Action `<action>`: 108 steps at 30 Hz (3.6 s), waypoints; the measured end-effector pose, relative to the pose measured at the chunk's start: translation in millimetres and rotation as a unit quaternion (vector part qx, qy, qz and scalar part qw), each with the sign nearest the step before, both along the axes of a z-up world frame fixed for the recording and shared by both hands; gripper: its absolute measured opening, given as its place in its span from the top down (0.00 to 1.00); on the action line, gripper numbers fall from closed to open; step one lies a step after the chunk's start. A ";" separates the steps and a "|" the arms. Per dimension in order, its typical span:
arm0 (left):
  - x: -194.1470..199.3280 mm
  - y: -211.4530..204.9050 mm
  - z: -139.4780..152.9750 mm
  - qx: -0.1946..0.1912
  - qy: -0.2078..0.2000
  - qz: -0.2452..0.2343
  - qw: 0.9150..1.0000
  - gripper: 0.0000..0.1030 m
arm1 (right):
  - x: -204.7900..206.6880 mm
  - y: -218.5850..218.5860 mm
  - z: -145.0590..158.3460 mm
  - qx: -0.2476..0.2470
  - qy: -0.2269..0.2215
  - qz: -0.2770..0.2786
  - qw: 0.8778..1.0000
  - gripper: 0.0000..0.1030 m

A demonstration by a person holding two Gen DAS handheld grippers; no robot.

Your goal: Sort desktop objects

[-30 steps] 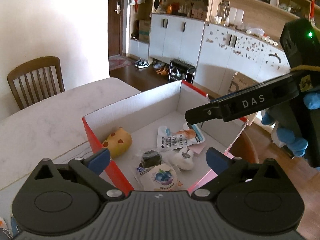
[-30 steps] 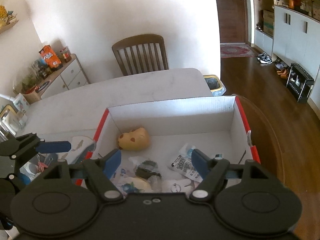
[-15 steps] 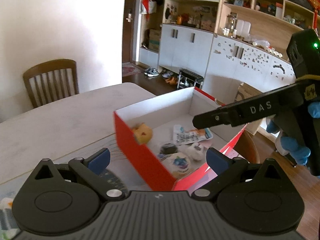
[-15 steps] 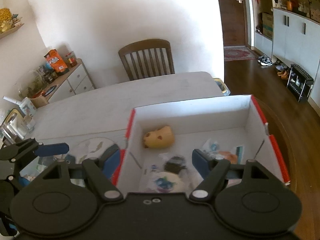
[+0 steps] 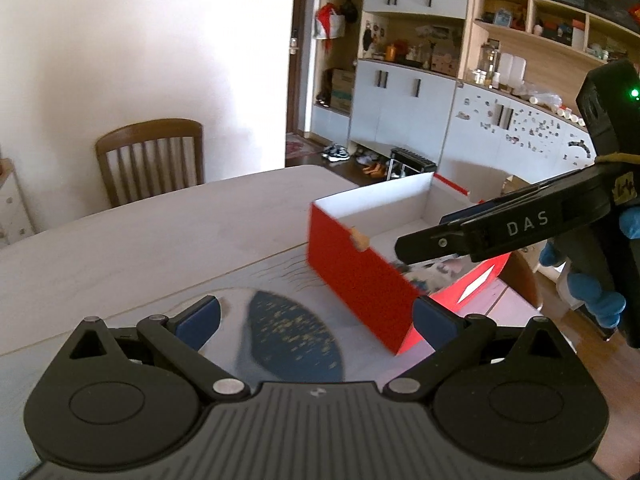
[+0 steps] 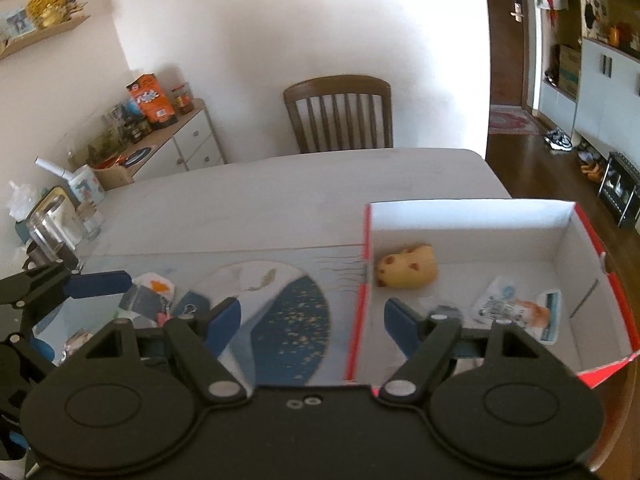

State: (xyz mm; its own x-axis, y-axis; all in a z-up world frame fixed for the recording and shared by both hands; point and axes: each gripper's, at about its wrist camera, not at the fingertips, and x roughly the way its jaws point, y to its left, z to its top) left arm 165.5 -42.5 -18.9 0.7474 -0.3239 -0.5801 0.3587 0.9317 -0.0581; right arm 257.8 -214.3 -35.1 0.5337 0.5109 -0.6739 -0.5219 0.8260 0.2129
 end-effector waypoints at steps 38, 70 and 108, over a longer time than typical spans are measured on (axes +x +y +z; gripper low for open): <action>-62.5 205.3 -58.9 0.023 0.047 0.166 0.985 0.00 | -89.3 181.5 -51.5 -0.067 -0.001 0.068 0.995 0.23; -31.2 264.7 -139.0 0.033 0.170 0.213 0.962 0.00 | -79.5 264.4 -131.5 -0.129 0.016 0.092 0.987 0.23; -29.3 253.3 -137.4 0.035 0.167 0.202 0.964 0.36 | -65.3 258.6 -139.9 -0.117 0.038 0.069 0.990 0.59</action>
